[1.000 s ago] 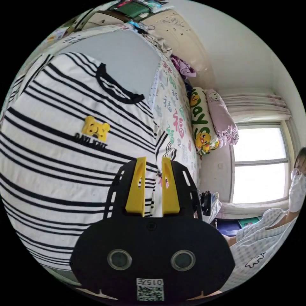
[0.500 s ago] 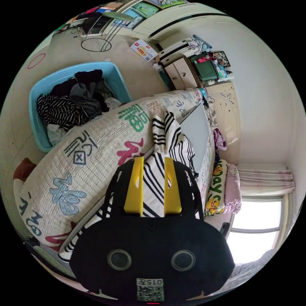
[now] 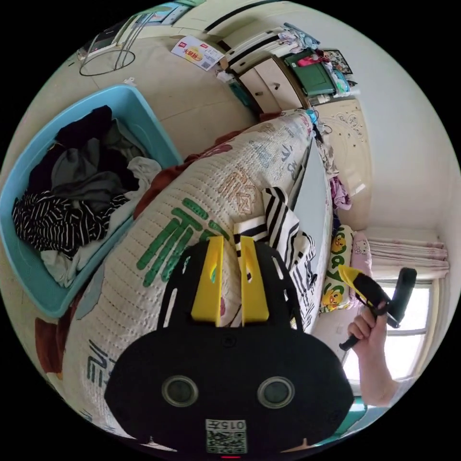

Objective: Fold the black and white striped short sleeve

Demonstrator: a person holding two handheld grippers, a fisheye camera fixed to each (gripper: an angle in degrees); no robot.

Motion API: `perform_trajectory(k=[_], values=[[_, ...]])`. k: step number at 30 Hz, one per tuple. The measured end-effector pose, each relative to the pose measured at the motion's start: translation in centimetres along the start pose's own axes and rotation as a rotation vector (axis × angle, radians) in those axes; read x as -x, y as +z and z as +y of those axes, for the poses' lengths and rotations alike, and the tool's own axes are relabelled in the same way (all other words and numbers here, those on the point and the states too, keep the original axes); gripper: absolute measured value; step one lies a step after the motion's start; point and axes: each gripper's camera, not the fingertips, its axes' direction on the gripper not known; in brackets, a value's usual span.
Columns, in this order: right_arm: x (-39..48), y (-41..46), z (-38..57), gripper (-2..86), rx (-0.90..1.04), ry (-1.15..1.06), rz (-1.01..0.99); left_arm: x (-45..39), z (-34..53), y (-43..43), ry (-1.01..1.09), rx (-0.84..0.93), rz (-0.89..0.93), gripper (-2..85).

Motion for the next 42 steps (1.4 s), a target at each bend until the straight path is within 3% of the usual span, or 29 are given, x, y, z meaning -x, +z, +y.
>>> perform_trajectory(k=[2,7,13,20,25,28,33,37,42], values=[[1.0,1.1,-1.6,4.5,0.006,0.0,0.01,1.6,0.1,-0.3,0.002,0.049,0.155,0.7],[4.0,4.3,-6.1,4.6,0.029,-0.034,0.047,4.6,-0.5,-1.8,-0.044,-0.074,0.215,8.8],[6.7,8.7,-10.2,4.9,0.098,-0.079,0.145,6.3,-2.6,-1.5,-0.033,-0.014,0.168,0.7],[9.1,11.6,-13.0,5.4,0.104,-0.133,0.112,8.6,3.9,-8.5,-0.058,-0.255,0.148,-0.3],[11.8,17.4,-14.6,9.5,0.294,-0.302,0.228,12.8,6.5,-7.5,-0.187,-0.215,0.129,-0.4],[12.0,20.7,-15.8,9.7,0.384,-0.332,0.332,13.3,6.4,-7.6,-0.16,-0.213,0.116,-0.4],[11.8,24.0,-17.7,2.1,0.566,-0.351,0.35,14.4,6.1,-7.9,-0.138,-0.202,0.121,-0.4],[12.3,21.7,-18.3,0.2,0.435,-0.398,0.241,14.3,6.2,-9.3,-0.066,-0.29,0.134,-0.4],[10.1,22.8,-17.5,1.3,0.412,-0.336,0.256,15.7,6.2,-8.3,-0.114,-0.285,0.094,-0.4]])
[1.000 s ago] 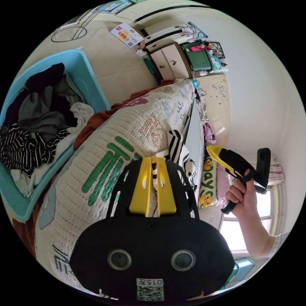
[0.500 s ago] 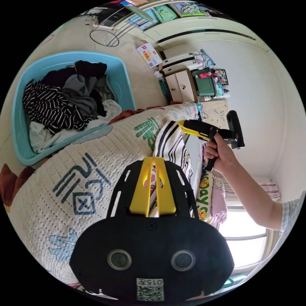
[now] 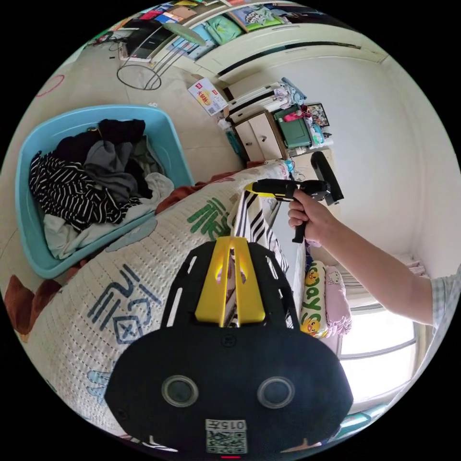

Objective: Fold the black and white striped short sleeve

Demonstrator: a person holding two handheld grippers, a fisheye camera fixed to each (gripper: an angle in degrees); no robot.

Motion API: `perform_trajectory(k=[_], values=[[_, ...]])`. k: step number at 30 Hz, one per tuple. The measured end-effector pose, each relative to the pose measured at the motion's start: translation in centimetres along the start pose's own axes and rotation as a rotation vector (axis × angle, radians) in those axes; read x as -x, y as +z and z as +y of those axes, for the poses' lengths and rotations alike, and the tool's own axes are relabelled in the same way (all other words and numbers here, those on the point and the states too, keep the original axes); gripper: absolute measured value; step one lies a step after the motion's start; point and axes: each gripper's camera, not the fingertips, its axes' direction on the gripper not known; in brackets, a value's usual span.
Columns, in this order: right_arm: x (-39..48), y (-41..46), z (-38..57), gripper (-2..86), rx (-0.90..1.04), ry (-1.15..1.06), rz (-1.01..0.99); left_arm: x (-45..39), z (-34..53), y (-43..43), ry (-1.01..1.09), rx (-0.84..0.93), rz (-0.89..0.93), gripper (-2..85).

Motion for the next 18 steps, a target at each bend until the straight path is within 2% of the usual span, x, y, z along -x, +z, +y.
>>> perform_trajectory(k=[3,5,8,10,13,15,18], values=[[-1.5,1.5,0.6,3.6,0.003,0.101,0.024,1.8,0.4,1.2,-0.042,0.046,-0.059,-0.3],[-2.4,1.2,1.3,3.8,-0.047,0.149,0.001,2.4,0.7,1.3,-0.052,0.039,-0.028,-0.2],[-3.6,-2.0,4.3,1.6,-0.25,0.202,0.038,2.5,1.0,0.7,-0.026,0.057,-0.033,0.2],[-3.7,-5.5,9.0,0.5,-0.459,0.143,0.025,2.2,1.5,-0.5,0.012,0.068,-0.042,0.8],[-3.8,-8.1,17.5,0.2,-0.585,0.095,0.014,1.6,2.5,-2.4,0.093,0.153,-0.035,3.8],[-4.2,-8.2,23.3,0.5,-0.579,0.108,0.0,1.1,3.5,-3.2,0.164,0.263,-0.061,5.7],[-5.7,-6.0,33.8,1.8,-0.462,0.234,-0.022,0.6,6.3,-4.7,0.233,0.441,-0.143,7.2]])
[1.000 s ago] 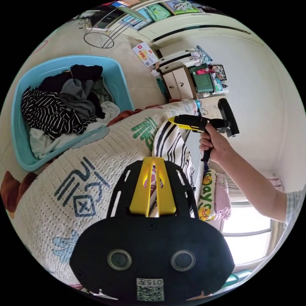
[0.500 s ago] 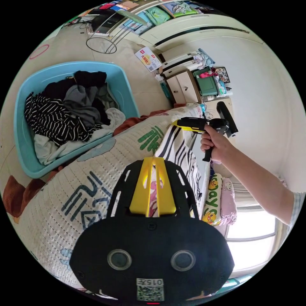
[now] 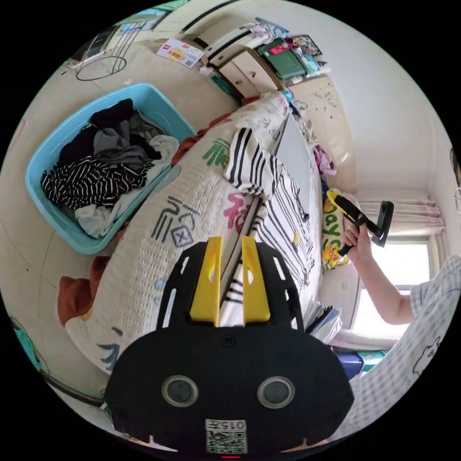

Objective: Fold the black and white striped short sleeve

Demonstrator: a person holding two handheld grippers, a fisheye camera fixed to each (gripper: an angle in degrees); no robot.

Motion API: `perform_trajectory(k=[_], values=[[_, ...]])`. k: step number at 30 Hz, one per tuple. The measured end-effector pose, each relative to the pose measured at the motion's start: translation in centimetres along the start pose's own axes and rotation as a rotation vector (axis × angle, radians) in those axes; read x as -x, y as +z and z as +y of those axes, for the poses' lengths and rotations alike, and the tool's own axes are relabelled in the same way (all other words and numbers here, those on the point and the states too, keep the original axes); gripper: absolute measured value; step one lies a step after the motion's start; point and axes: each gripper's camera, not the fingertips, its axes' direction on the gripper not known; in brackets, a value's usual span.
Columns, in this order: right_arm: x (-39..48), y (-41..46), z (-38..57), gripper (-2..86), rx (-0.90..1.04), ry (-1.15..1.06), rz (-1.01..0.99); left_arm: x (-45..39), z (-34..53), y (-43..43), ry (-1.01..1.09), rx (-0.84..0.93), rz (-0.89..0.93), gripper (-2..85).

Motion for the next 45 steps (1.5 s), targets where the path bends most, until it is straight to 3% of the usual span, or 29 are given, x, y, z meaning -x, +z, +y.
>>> perform_trajectory(k=[3,7,10,15,21,27,35,39,45], values=[[-5.0,-1.3,11.1,5.4,0.203,0.267,0.042,-0.4,3.7,0.6,0.009,0.191,-0.088,8.3],[-11.0,-3.4,27.0,8.7,0.339,0.741,-0.079,-0.7,8.7,1.5,-0.058,0.324,-0.167,9.1],[-12.9,-4.5,35.4,9.2,0.371,0.929,-0.075,-1.6,11.0,2.8,-0.057,0.357,-0.226,9.3],[-15.1,-3.3,44.0,11.5,0.468,1.058,-0.087,-3.0,13.4,4.9,-0.048,0.351,-0.32,8.1],[-17.1,-2.3,48.2,10.3,0.514,1.008,-0.137,-5.9,15.8,6.5,-0.033,0.365,-0.397,2.4],[-18.9,-3.6,50.3,0.2,0.565,0.876,-0.211,-8.7,17.6,8.2,-0.041,0.351,-0.441,-0.1],[-20.3,-4.6,51.7,-0.4,0.652,0.74,-0.07,-12.5,19.1,11.5,-0.005,0.381,-0.588,-0.7],[-20.9,-4.2,52.6,0.0,0.686,0.771,-0.014,-15.9,20.3,14.8,0.103,0.413,-0.752,-0.8],[-20.3,-6.0,54.9,0.4,0.593,0.751,0.105,-19.9,23.5,17.4,0.147,0.288,-0.925,-0.8]])
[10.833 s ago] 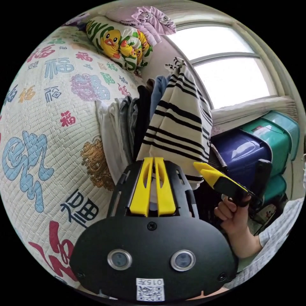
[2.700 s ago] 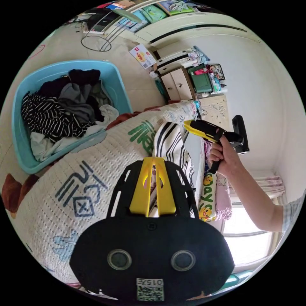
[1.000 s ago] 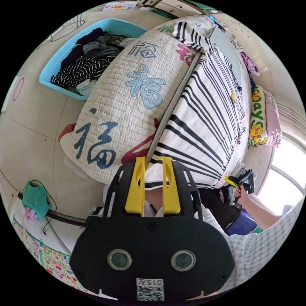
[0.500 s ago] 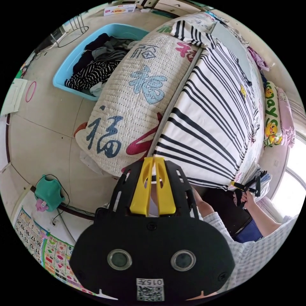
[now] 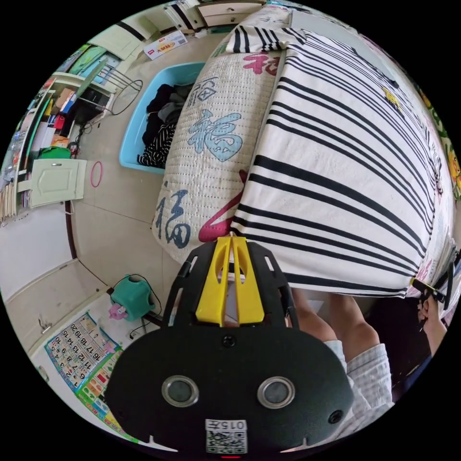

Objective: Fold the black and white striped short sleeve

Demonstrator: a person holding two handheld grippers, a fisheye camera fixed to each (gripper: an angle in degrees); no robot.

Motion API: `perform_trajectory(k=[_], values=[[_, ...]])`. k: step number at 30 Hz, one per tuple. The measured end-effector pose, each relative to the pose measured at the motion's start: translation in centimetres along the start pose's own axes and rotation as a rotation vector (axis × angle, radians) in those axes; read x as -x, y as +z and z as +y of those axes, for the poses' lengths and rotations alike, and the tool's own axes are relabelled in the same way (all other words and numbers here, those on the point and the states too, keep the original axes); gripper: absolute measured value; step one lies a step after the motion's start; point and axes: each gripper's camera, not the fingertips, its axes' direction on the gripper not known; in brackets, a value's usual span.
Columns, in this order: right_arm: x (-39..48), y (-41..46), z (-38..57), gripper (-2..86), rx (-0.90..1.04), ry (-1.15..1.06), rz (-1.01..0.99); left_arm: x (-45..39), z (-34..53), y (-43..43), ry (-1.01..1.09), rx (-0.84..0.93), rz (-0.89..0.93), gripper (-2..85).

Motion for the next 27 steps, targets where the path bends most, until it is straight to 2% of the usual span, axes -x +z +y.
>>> perform_trajectory(k=[5,8,11,14,16,20,27], values=[[-1.3,-0.2,1.7,0.8,-0.067,0.015,0.052,-0.9,-0.1,-0.6,-0.062,0.055,0.068,-0.7],[-3.3,-0.6,1.9,1.5,-0.033,0.045,-0.005,-0.1,-0.8,-0.9,-0.092,0.154,0.211,-0.7],[-7.0,-1.0,2.0,3.4,0.028,0.087,-0.186,0.7,-0.7,-2.0,-0.137,0.209,0.3,-0.7],[-11.1,-1.1,2.9,7.0,0.064,0.141,-0.36,0.1,-0.5,-4.2,-0.137,0.232,0.173,-0.5],[-14.2,-1.5,4.1,8.8,0.065,0.217,-0.387,-1.4,-0.8,-6.7,-0.095,0.196,0.11,0.1],[-18.1,-3.9,6.1,9.0,-0.04,0.235,-0.445,-6.3,-2.7,-11.2,0.01,0.061,0.152,1.5],[-24.0,-9.2,4.7,8.9,-0.282,0.279,-0.587,-24.9,-9.8,-17.7,0.33,-0.138,0.467,4.8]])
